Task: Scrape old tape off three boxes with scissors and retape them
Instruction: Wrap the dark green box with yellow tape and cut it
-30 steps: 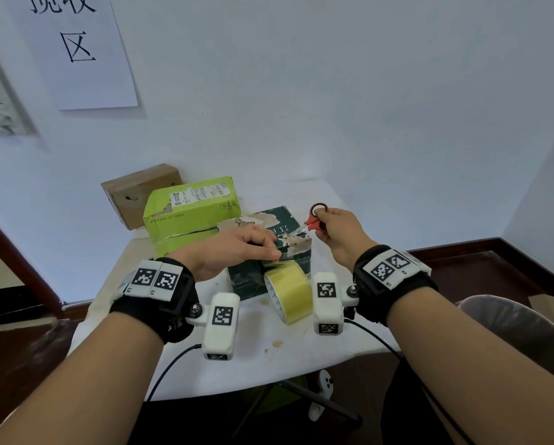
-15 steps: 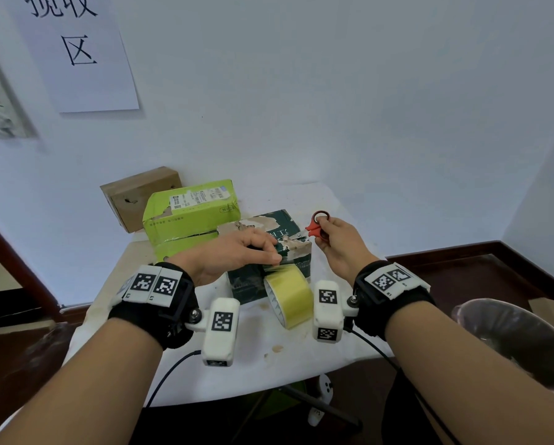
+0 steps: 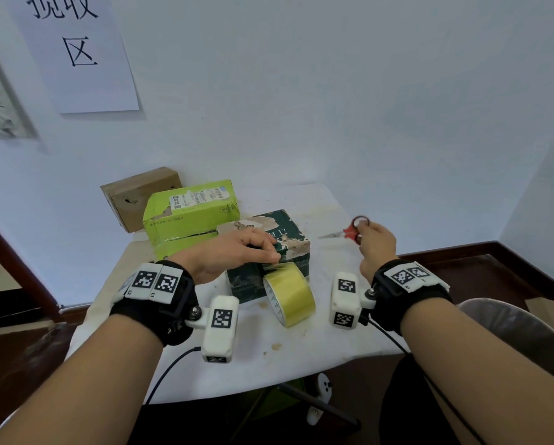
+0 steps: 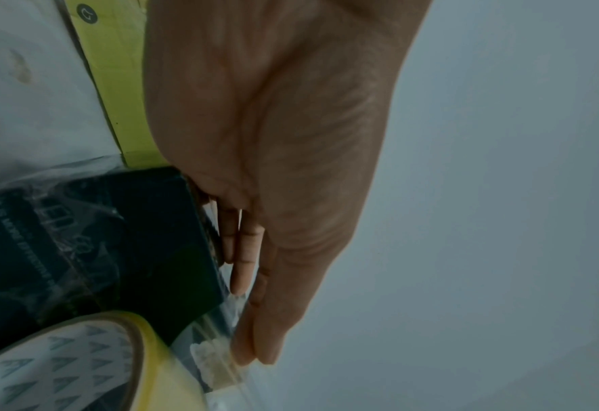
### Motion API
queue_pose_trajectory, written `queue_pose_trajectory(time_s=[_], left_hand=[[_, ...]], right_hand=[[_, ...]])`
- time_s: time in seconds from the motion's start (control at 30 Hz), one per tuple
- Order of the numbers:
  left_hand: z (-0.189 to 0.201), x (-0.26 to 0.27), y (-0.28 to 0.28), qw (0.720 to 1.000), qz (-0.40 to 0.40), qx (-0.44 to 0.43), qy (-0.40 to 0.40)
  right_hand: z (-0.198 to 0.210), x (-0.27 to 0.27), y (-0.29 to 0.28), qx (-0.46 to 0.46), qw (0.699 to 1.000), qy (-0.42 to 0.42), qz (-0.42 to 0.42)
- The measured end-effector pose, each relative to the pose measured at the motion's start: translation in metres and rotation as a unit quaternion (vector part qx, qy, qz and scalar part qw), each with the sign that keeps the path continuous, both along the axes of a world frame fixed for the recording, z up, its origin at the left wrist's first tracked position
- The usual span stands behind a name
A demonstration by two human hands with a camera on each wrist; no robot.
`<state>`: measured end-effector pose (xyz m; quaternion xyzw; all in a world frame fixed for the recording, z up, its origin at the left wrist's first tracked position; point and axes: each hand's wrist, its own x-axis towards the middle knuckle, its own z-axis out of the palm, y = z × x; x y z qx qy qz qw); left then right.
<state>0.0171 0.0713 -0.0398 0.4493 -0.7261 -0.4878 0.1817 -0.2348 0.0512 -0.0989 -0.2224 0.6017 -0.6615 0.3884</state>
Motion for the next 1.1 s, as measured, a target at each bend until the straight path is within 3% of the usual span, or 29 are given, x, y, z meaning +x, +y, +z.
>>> queue_pose_trajectory(time_s=[0.07, 0.13, 0.2, 0.23, 0.27, 0.33, 0.4, 0.47, 0.57, 0.63, 1.1], left_hand=[[0.0, 0.0, 0.0, 1.0, -0.003, 0.001, 0.002], [0.001, 0.0, 0.001, 1.0, -0.005, 0.003, 0.001], [0.001, 0.0, 0.002, 1.0, -0.004, 0.001, -0.001], [0.001, 0.0, 0.003, 1.0, -0.003, 0.0, -0.002], [0.001, 0.0, 0.003, 1.0, -0.003, -0.002, -0.003], [0.001, 0.0, 0.002, 1.0, -0.004, -0.003, -0.003], [0.0, 0.0, 0.0, 1.0, -0.004, -0.001, -0.001], [-0.001, 0.001, -0.001, 1.0, -0.004, 0.0, 0.0], [-0.002, 0.001, -0.002, 1.0, -0.004, 0.004, 0.004], [-0.001, 0.001, -0.001, 1.0, -0.005, 0.005, 0.002], [-0.005, 0.002, -0.004, 1.0, -0.005, -0.007, 0.005]], right_hand=[[-0.016, -0.01, 0.002, 0.066, 0.996, 0.014, 0.055], [-0.029, -0.015, 0.0, 0.092, 0.99, -0.024, 0.105], [-0.021, -0.012, 0.001, 0.14, 0.981, -0.04, 0.13], [-0.02, -0.007, 0.0, 0.201, 0.967, 0.066, 0.142], [-0.018, -0.001, 0.003, 0.194, 0.949, 0.196, 0.153], [-0.006, 0.0, -0.001, 0.117, 0.979, 0.132, 0.104], [0.003, 0.005, 0.001, 0.086, 0.978, 0.158, 0.105], [0.014, 0.018, 0.002, 0.057, 0.966, 0.156, 0.198], [0.027, 0.044, 0.001, 0.086, 0.92, 0.147, 0.352], [0.03, 0.056, 0.0, 0.095, 0.901, 0.129, 0.402], [0.023, 0.069, -0.015, 0.138, 0.903, 0.21, 0.348]])
